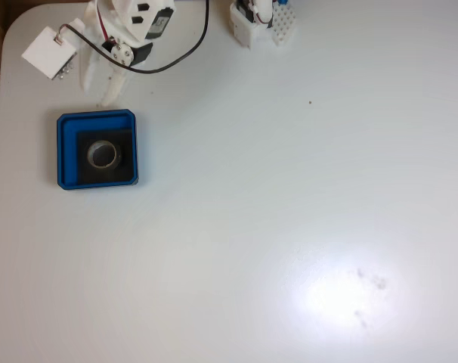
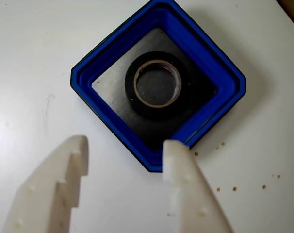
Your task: Pick the black tape roll and drop it in the blue box
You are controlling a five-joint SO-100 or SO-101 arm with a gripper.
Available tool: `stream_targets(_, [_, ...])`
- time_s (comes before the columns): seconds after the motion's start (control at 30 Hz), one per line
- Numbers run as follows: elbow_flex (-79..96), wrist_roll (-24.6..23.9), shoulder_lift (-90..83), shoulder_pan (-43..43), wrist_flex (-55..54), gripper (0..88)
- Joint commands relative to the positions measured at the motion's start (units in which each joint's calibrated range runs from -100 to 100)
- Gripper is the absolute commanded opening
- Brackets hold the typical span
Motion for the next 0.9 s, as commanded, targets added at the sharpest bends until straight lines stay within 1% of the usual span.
stream_targets(0.0, [20.87, -0.13, -12.02, 0.08, -9.58, 14.3])
stream_targets(0.3, [63.99, -0.13, -34.52, -0.21, -31.61, 14.3])
stream_targets(0.6, [97.96, 0.05, -52.41, -0.21, -51.25, 14.3])
stream_targets(0.73, [110.45, -0.04, -62.19, -0.7, -55.78, 14.3])
stream_targets(0.87, [121.23, 0.31, -73.06, -2.66, -56.28, 14.3])
